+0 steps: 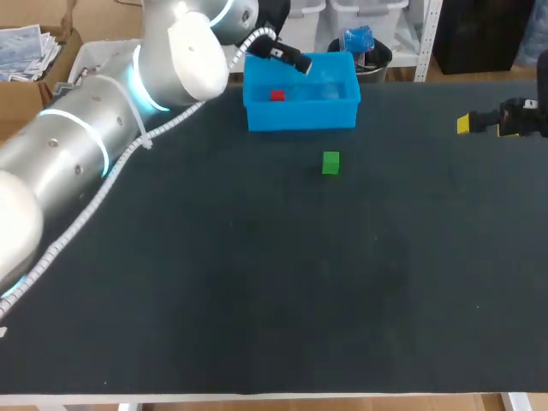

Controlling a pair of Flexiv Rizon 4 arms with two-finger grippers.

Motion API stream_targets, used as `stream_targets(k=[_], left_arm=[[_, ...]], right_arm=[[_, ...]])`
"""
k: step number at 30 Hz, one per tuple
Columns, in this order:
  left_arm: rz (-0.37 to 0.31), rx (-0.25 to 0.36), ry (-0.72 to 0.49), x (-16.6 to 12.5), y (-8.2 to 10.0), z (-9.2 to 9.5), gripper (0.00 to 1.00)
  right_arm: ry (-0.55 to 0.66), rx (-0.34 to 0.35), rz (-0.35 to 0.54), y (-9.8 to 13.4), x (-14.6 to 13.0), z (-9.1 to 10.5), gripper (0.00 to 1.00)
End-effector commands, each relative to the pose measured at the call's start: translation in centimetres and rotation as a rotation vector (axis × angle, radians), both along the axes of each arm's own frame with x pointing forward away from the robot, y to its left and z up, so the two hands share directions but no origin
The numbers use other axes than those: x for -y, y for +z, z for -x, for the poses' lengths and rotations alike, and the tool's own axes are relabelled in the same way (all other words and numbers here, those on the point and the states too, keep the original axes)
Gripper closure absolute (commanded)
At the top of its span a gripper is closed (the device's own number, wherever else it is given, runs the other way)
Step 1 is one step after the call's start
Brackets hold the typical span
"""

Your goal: Use the left arm to pick the red cube and place it into the blue plastic box first, then use the right arm to grasp the green cube and put it into the same blue plastic box after the first action is fully finished.

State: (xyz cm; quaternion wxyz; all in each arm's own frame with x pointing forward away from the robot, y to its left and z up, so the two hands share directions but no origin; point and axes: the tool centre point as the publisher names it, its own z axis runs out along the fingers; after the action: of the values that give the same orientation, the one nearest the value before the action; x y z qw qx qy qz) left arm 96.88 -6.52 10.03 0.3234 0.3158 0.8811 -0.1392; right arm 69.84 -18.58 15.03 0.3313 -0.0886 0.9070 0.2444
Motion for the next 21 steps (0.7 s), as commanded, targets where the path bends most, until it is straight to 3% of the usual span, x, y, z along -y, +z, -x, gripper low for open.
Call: stream_targets(k=[1, 9, 15, 21], left_arm=[[0.008, 0.011, 0.024, -2.5, 1.8, 4.3, 0.00], [0.089, 0.071, 0.049, -6.7, 3.8, 10.6, 0.00], [0.122, 0.111, 0.047, -9.2, 4.3, 16.0, 0.00], [0.145, 0.117, 0.084, -11.6, 4.5, 19.5, 0.00]], right_arm=[[-0.001, -0.001, 0.002, 0.0, -0.1, -0.1, 0.00], [-0.001, -0.001, 0.002, 0.0, -0.1, -0.1, 0.00], [-0.001, -0.001, 0.002, 0.0, -0.1, -0.1, 0.00], [-0.001, -0.001, 0.002, 0.0, -0.1, -0.1, 0.00]])
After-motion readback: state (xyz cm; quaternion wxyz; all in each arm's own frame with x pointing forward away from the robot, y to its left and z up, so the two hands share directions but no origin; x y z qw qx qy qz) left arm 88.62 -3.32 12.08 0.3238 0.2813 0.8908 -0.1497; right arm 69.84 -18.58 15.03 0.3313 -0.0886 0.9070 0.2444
